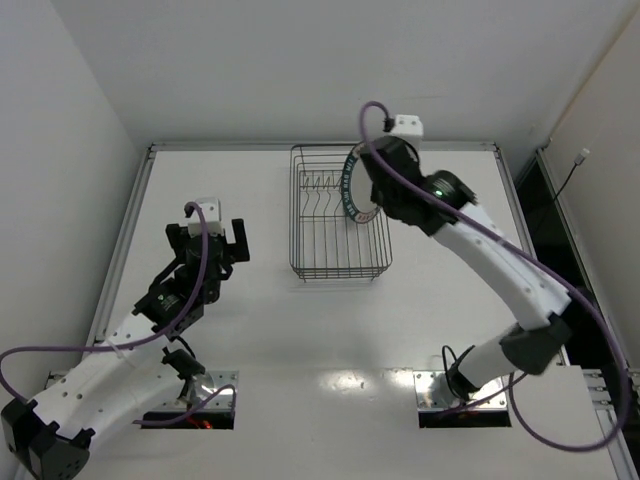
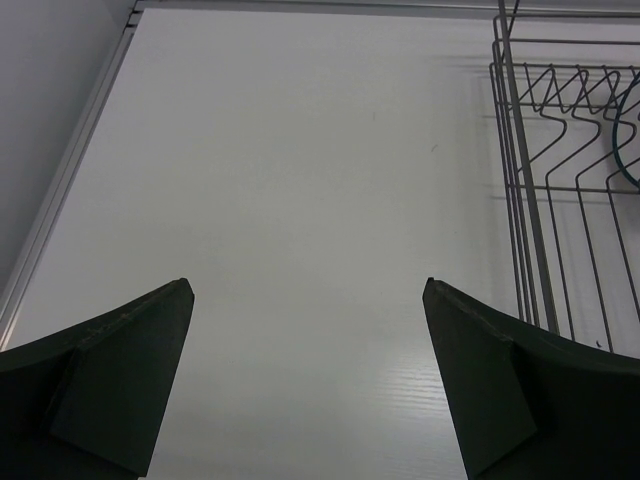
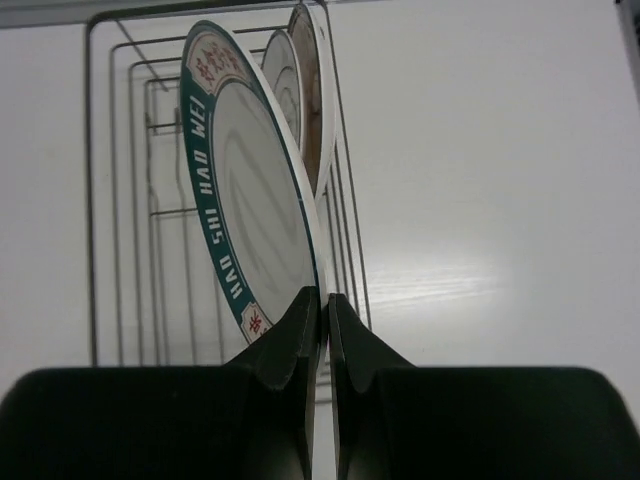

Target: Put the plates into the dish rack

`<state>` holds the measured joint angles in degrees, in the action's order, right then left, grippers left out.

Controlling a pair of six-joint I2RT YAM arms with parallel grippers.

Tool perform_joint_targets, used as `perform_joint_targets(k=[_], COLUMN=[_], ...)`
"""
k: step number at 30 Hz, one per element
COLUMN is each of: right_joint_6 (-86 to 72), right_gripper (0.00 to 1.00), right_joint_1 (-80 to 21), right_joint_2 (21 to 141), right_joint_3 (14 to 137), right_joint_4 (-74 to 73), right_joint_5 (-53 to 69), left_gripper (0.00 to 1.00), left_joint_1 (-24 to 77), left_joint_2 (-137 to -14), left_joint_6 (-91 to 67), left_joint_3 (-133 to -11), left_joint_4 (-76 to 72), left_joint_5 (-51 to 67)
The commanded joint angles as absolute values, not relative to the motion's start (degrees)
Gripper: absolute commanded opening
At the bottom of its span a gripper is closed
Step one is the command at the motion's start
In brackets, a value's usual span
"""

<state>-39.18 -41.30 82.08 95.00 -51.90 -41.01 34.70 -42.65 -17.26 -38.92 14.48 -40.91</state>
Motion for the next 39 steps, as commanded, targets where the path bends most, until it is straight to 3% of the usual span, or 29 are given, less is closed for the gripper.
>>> perform_joint_targets(k=[1, 6, 25, 26, 30, 33, 34, 39], right_joint_6=[-27.26, -22.25, -23.64, -23.64, -23.12, -23.12, -22.42, -22.41], right_gripper=[0.0, 0.0, 0.0, 0.04, 0.1, 0.13, 0.19, 0.22], right_joint_1=[-39.29, -35.96, -30.32, -30.32, -30.93, -31.73, -32.42, -33.75], right_joint_2=[90.59, 102.9, 122.51, 123.65, 124.19, 119.72, 116.92, 113.12], right_joint_3=[101.23, 106.17, 117.41, 118.38, 121.9, 116.22, 114.54, 112.24], right_joint_4=[-43.25, -36.5, -33.31, -33.31, -36.39, -35.16, -33.33, -36.99], right_joint_5=[-48.68, -50.89, -41.75, -40.88, -38.15, -38.14, -37.62, -38.32], left_gripper=[1.0, 1.0, 1.0, 1.0, 1.0, 1.0, 1.0, 1.0], left_joint_1=[35.24, 35.24, 35.24, 35.24, 35.24, 35.24, 35.24, 35.77], left_joint_2=[-42.54, -43.06, -44.65, -44.65, -44.65, -44.12, -44.12, -43.59], left_joint_6=[-17.93, -17.93, -17.4, -17.4, -17.4, -17.4, -17.4, -17.4], left_joint_3=[-38.58, -38.58, -38.06, -38.06, -38.06, -38.06, -38.06, -38.06], left_joint_4=[12.66, 12.66, 12.13, 12.13, 12.13, 12.13, 12.13, 12.13], left_joint_5=[-42.8, -41.57, -39.37, -39.37, -39.37, -38.85, -38.85, -38.32])
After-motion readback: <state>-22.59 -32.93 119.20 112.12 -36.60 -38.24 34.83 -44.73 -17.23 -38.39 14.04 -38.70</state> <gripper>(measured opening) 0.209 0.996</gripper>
